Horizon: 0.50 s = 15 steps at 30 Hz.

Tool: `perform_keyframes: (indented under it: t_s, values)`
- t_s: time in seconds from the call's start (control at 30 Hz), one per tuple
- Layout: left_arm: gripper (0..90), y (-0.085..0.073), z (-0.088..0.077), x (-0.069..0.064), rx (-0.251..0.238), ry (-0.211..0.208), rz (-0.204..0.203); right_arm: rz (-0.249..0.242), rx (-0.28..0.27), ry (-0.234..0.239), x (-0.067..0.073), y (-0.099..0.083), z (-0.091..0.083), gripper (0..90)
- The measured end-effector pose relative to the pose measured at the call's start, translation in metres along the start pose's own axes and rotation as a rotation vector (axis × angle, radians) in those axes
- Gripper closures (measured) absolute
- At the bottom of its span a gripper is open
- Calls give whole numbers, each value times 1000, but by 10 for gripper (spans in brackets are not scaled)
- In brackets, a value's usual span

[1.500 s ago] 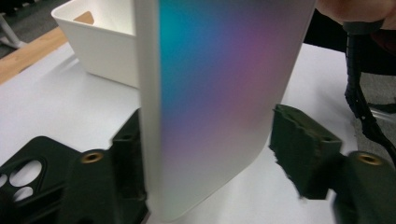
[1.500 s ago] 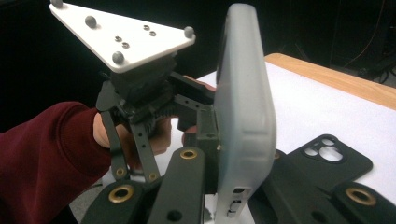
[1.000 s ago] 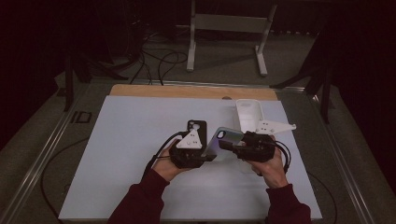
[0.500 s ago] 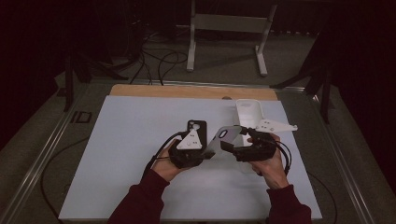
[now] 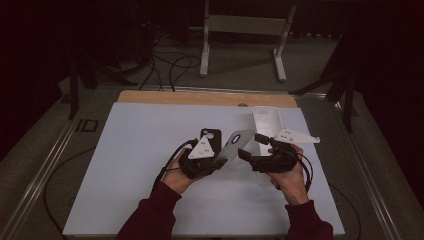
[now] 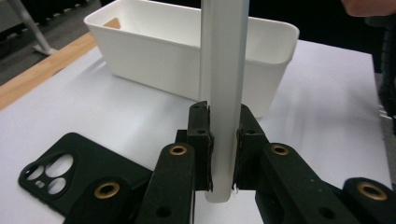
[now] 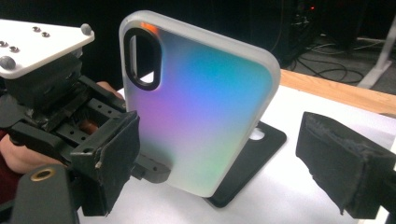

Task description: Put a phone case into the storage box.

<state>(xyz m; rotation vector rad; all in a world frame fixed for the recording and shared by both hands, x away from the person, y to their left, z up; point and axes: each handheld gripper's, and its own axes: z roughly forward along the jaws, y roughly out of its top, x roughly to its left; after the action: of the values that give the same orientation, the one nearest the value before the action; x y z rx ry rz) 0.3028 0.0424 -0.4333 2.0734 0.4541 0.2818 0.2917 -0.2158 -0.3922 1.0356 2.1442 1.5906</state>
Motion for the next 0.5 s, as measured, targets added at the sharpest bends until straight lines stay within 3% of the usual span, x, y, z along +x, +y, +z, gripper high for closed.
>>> perform_keyframes:
  t_s: [0.2, 0.5]
  values:
    - [810, -1, 0, 0, -9, 46, -18, 24, -19, -28, 5, 2, 1, 138]
    - [810, 0, 3, -3, -9, 54, -18, 62, -53, -32, 14, 9, 8, 140]
